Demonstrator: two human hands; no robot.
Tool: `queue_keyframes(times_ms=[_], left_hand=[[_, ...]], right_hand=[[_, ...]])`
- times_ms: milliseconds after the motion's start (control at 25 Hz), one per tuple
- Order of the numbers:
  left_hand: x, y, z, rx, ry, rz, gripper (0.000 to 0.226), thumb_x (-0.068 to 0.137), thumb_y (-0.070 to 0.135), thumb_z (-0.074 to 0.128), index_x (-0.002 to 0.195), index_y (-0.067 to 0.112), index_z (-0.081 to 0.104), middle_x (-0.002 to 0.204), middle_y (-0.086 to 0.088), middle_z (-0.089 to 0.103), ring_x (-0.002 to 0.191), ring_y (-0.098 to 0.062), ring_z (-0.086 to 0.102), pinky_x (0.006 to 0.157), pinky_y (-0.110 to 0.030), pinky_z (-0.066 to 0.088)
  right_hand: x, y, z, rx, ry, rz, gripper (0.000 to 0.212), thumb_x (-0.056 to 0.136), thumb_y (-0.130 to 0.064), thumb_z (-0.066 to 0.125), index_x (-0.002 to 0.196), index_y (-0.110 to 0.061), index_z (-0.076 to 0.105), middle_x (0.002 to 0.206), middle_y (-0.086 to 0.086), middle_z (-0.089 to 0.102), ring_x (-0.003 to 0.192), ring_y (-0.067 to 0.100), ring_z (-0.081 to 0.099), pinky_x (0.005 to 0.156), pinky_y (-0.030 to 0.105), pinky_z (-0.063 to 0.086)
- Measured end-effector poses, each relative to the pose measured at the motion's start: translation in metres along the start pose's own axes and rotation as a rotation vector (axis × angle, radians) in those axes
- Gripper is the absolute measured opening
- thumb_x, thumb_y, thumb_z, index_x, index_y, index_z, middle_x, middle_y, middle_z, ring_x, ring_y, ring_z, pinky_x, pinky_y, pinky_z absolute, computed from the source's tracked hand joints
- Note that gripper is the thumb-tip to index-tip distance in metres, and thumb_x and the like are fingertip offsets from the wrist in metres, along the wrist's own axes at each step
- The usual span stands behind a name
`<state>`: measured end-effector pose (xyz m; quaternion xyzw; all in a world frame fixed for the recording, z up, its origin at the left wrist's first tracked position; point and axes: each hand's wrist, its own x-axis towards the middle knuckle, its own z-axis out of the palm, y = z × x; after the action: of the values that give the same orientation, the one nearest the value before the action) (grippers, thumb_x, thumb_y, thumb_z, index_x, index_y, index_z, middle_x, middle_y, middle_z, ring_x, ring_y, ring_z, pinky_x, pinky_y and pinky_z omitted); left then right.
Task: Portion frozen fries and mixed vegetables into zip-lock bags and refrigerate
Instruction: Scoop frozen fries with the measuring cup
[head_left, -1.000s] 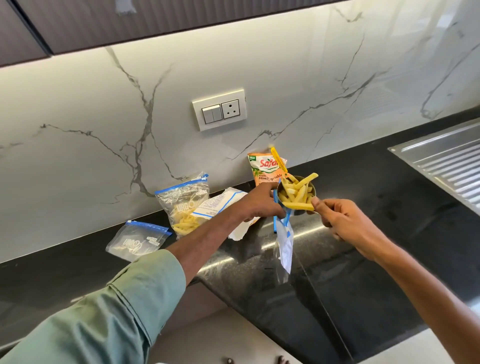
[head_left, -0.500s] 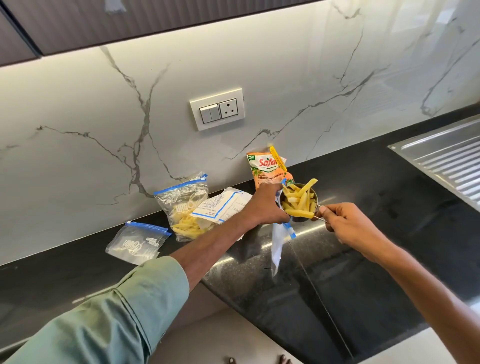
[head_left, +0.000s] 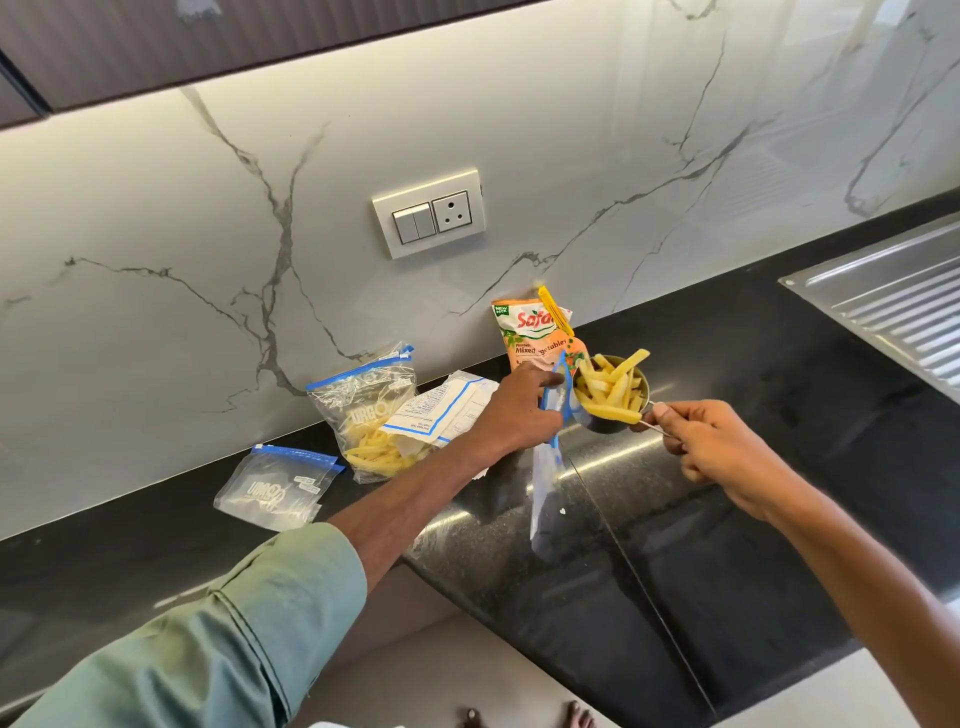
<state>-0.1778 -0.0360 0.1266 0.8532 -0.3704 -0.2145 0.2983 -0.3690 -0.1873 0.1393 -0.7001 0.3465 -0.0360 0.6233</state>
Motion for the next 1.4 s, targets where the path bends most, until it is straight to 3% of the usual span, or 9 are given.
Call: queue_keyframes(times_ms=[200,320,480,600,800,1000,1120,1320,1400], left_hand=[[-0.001,-0.004,0.007,-0.062,0.066,-0.107,0.060,0.068,0.012,0.089,0.126,0.014,0.070,0.116,-0.003,0.066,0.077,-0.011,0.063,0.066,-0.017,0.048],[-0.003,0.002,0.012,-0.014,0.058,-0.096,0.052,0.066,0.014,0.093,0.113,0.010,0.071,0.102,0.002,0.060,0.079,-0.016,0.063,0.066,-0.024,0.050],[-0.005,0.016,0.015,0.022,0.004,0.000,0.043,0.067,0.005,0.088,0.105,0.000,0.068,0.096,-0.012,0.070,0.079,-0.028,0.069,0.073,-0.045,0.060],[-0.005,0.022,0.012,-0.142,-0.055,-0.070,0.041,0.079,-0.006,0.073,0.117,0.003,0.061,0.101,-0.004,0.061,0.085,-0.020,0.061,0.079,-0.040,0.057],[-0.004,0.024,0.009,-0.256,-0.043,-0.177,0.019,0.083,-0.001,0.059,0.100,0.007,0.061,0.088,-0.004,0.054,0.082,-0.017,0.053,0.072,-0.029,0.043],[-0.001,0.023,0.009,-0.138,-0.109,-0.085,0.058,0.075,0.017,0.091,0.122,0.014,0.056,0.107,0.004,0.055,0.095,-0.011,0.057,0.070,-0.010,0.042],[0.001,0.024,0.010,-0.086,-0.126,-0.077,0.075,0.073,0.026,0.093,0.135,0.014,0.052,0.118,0.003,0.058,0.107,-0.015,0.059,0.085,-0.018,0.044],[0.003,0.019,0.014,-0.044,-0.038,-0.037,0.073,0.071,0.019,0.094,0.131,0.010,0.054,0.110,0.005,0.051,0.096,-0.010,0.052,0.068,-0.013,0.039],[0.005,0.015,0.019,-0.012,0.021,-0.016,0.078,0.068,0.011,0.094,0.132,0.007,0.050,0.117,-0.003,0.051,0.106,-0.020,0.056,0.078,-0.021,0.041]], right_hand=[[0.001,-0.005,-0.005,0.057,0.021,-0.021,0.035,0.111,-0.027,0.046,0.110,-0.008,0.075,0.061,-0.002,0.042,0.051,0.011,0.031,0.045,0.025,0.027],[0.002,-0.008,0.002,0.076,0.026,-0.038,0.036,0.111,-0.028,0.046,0.107,-0.009,0.077,0.060,-0.002,0.042,0.052,0.012,0.031,0.048,0.027,0.028],[0.004,-0.013,0.011,0.115,0.022,-0.035,0.036,0.111,-0.027,0.045,0.106,-0.010,0.077,0.058,-0.003,0.043,0.051,0.010,0.032,0.048,0.025,0.029],[0.004,-0.013,0.011,0.109,0.023,-0.030,0.035,0.111,-0.027,0.045,0.107,-0.010,0.076,0.059,-0.002,0.044,0.050,0.010,0.033,0.047,0.024,0.030],[0.004,-0.012,0.010,0.114,-0.013,-0.028,0.036,0.111,-0.026,0.044,0.107,-0.010,0.076,0.060,-0.002,0.044,0.051,0.010,0.033,0.046,0.024,0.029],[0.009,-0.010,0.010,0.069,0.029,-0.029,0.034,0.111,-0.025,0.046,0.104,-0.011,0.075,0.063,0.003,0.046,0.051,0.013,0.034,0.048,0.026,0.032],[0.011,-0.010,0.012,-0.008,0.064,-0.028,0.031,0.109,-0.027,0.049,0.100,-0.013,0.075,0.065,0.007,0.050,0.051,0.014,0.037,0.048,0.026,0.034],[0.006,-0.010,0.009,-0.059,0.056,-0.056,0.034,0.111,-0.028,0.047,0.101,-0.015,0.077,0.056,-0.003,0.047,0.047,0.010,0.036,0.045,0.023,0.033],[0.004,-0.008,0.011,-0.079,0.067,-0.075,0.036,0.112,-0.026,0.046,0.101,-0.015,0.078,0.052,-0.008,0.043,0.043,0.006,0.033,0.044,0.022,0.030]])
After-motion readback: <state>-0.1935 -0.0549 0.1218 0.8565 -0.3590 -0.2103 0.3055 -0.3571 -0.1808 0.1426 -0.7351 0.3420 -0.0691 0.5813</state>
